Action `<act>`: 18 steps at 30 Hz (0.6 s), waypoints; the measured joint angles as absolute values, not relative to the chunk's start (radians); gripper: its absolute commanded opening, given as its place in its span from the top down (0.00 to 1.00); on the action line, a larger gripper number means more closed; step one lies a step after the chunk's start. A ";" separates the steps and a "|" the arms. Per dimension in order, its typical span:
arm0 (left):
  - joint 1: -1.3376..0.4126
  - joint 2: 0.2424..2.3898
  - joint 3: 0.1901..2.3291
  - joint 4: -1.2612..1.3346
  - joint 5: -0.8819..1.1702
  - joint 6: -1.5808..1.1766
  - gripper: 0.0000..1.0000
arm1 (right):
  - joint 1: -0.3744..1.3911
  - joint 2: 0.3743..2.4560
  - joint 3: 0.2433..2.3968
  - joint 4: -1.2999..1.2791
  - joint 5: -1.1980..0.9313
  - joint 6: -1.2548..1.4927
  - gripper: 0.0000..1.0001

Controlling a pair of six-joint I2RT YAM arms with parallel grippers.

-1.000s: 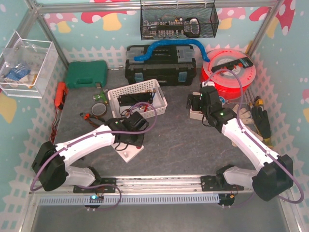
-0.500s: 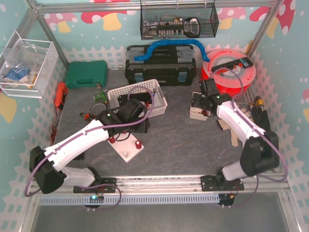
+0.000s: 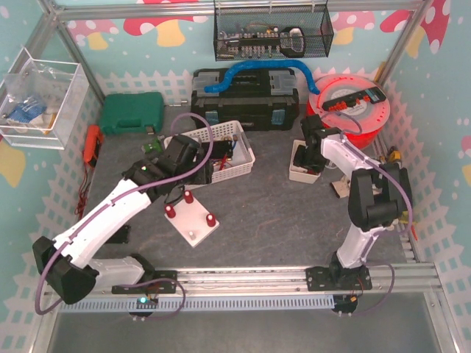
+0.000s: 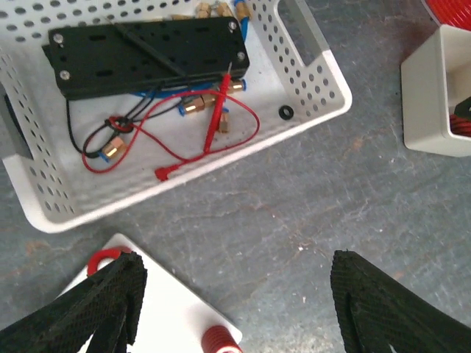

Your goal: Install the large spring

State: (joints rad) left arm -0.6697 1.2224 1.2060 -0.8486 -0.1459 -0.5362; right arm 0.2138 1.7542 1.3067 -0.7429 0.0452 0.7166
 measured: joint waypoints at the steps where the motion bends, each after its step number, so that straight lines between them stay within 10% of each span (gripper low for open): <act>1: -0.662 1.230 1.214 -0.849 -0.146 -0.530 0.29 | 0.208 1.777 1.315 -0.747 0.043 0.720 0.49; 18: -0.553 1.429 1.315 -0.847 -0.108 -0.429 0.28 | 0.182 2.018 1.512 -0.807 0.047 0.757 0.48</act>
